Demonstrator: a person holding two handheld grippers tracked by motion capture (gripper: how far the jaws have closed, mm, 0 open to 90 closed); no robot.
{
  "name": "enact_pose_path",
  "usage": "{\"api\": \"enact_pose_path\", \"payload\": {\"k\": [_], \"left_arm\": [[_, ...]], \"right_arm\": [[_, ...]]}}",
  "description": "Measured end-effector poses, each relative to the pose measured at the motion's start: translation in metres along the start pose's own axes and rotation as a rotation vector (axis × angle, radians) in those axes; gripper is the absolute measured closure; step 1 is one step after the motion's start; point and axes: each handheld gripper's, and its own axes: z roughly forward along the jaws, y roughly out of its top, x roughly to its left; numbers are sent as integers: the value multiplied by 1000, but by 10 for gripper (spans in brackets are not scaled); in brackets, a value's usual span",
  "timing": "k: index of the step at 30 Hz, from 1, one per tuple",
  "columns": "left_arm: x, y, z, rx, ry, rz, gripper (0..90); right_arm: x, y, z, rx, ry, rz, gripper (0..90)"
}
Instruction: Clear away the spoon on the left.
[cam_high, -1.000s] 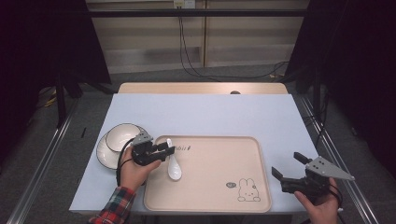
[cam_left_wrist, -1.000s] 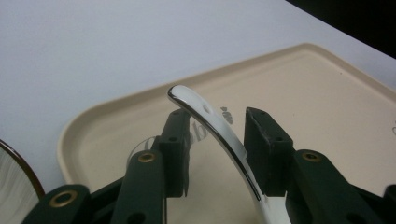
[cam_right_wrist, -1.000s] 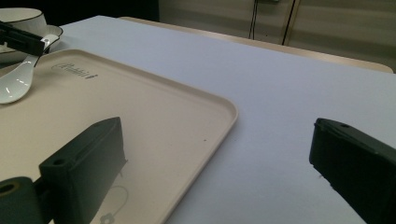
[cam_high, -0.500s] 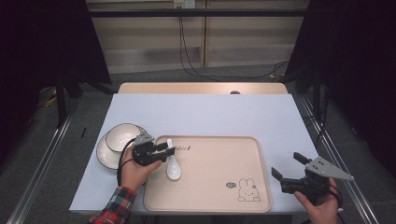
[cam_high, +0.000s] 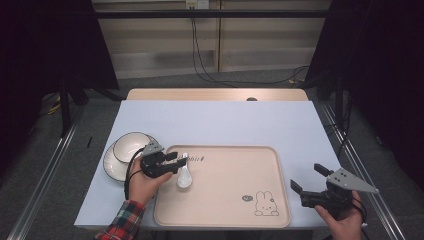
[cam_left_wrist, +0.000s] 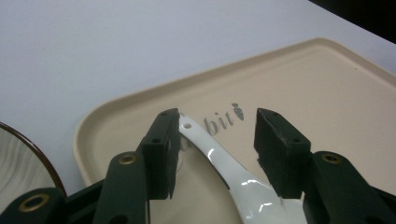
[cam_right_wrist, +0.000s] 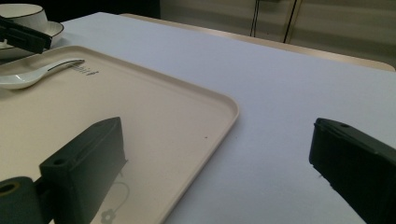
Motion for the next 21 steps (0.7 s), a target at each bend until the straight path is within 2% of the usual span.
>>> {"api": "enact_pose_path", "payload": {"k": [7,16,21], "left_arm": [[-2,3,-4,-16,-7,5,435],[-4,7,-13,-63,-21,26,360],[-7,11,-18,-94,-38,36,277]], "right_arm": [[0,0,0,-2,0,1,32],[0,0,0,-3,1,1,32],[0,1,1,-2,4,4,32]]}}
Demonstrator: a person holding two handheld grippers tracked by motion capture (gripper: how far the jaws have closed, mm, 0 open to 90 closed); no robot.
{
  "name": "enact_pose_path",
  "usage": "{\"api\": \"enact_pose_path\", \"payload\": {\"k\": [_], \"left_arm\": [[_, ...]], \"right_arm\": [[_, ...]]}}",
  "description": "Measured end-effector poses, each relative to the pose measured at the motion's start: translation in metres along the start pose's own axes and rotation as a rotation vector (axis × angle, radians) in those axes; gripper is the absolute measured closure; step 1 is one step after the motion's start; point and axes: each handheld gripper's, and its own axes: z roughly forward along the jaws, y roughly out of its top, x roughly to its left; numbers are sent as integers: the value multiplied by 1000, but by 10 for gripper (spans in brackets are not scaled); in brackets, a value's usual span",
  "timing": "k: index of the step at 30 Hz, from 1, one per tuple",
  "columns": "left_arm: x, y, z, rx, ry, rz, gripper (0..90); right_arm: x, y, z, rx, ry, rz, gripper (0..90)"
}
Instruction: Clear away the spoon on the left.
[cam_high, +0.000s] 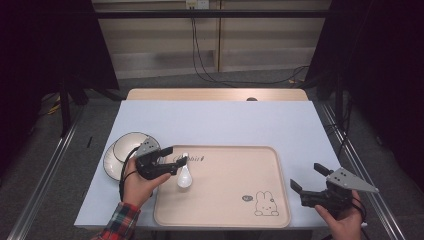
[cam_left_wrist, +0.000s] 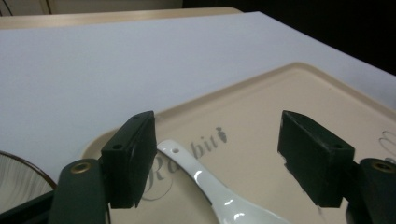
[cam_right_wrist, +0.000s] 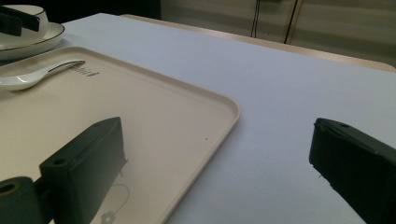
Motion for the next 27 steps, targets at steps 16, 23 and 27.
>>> {"api": "enact_pose_path", "payload": {"k": [16,23,27], "left_arm": [[-2,10,-15,-47,-27,5,126],[2,12,-24,-58,-23,16,90],[3,14,-29,-74,-32,9,80]], "right_arm": [[0,1,2,-2,3,-9,32],[0,1,2,-2,5,-9,32],[0,2,3,1,6,-10,32]]}}
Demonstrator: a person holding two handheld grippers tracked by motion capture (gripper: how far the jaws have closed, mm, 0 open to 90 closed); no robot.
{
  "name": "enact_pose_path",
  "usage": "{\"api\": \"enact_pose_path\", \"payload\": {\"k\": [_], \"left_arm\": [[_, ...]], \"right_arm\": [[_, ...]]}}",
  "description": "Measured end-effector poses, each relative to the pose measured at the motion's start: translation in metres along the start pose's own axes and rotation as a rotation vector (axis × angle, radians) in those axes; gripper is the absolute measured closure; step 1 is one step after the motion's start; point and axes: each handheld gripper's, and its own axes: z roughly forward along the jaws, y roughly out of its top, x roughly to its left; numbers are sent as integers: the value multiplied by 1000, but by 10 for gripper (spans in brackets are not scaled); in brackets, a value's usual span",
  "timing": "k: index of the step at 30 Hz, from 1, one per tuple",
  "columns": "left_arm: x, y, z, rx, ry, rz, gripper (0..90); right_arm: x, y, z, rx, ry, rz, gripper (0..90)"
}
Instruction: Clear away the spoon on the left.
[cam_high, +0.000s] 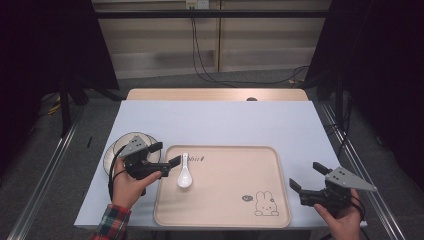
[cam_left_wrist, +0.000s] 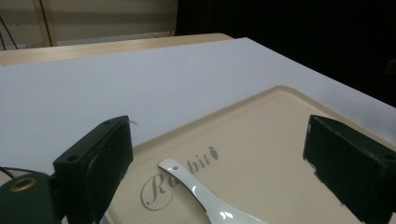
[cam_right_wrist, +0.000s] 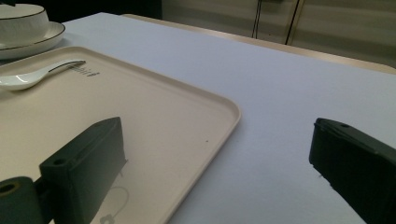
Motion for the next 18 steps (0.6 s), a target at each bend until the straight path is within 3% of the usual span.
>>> {"api": "enact_pose_path", "payload": {"k": [4,18], "left_arm": [[2,2,-6,-15,21,-1,79],[10,5,-21,-31,27,15,60]], "right_arm": [[0,0,0,-2,-1,2,32],[0,1,1,-5,-7,3,32]]}}
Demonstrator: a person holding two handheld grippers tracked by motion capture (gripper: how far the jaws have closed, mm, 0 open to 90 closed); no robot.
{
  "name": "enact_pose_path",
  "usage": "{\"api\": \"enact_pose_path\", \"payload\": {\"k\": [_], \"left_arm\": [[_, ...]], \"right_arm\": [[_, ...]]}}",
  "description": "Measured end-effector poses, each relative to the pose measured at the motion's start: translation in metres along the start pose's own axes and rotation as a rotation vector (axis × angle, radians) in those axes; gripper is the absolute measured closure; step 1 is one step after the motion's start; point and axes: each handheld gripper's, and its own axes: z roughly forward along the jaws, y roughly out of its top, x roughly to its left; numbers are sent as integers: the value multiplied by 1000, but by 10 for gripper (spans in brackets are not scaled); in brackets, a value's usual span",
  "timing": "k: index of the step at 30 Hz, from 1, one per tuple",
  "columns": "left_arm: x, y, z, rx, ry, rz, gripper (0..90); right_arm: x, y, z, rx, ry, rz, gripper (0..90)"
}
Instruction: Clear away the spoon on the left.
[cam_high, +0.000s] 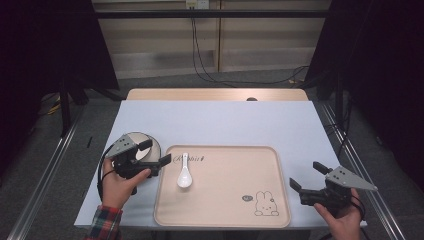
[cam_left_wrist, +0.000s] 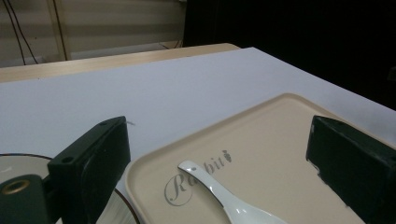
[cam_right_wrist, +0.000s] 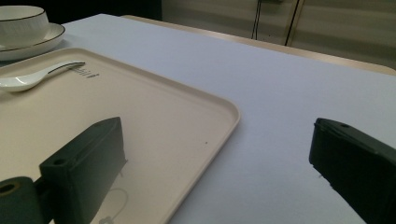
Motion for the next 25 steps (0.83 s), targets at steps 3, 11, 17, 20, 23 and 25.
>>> {"api": "enact_pose_path", "payload": {"k": [3,11,17,20,23,25], "left_arm": [[0,1,-2,-5,11,0,55],[6,3,-13,-16,19,1,36],[8,3,-19,-24,28,11,30],[9,3,-20,-21,28,15,29],[9,2,-20,-19,22,10,28],[9,1,-20,-13,28,12,28]], "right_arm": [[0,0,0,0,2,1,32],[0,0,0,1,1,1,32],[0,0,0,4,5,1,32],[-1,0,0,3,3,2,32],[-2,0,0,2,2,-5,32],[-2,0,1,5,4,0,32]]}}
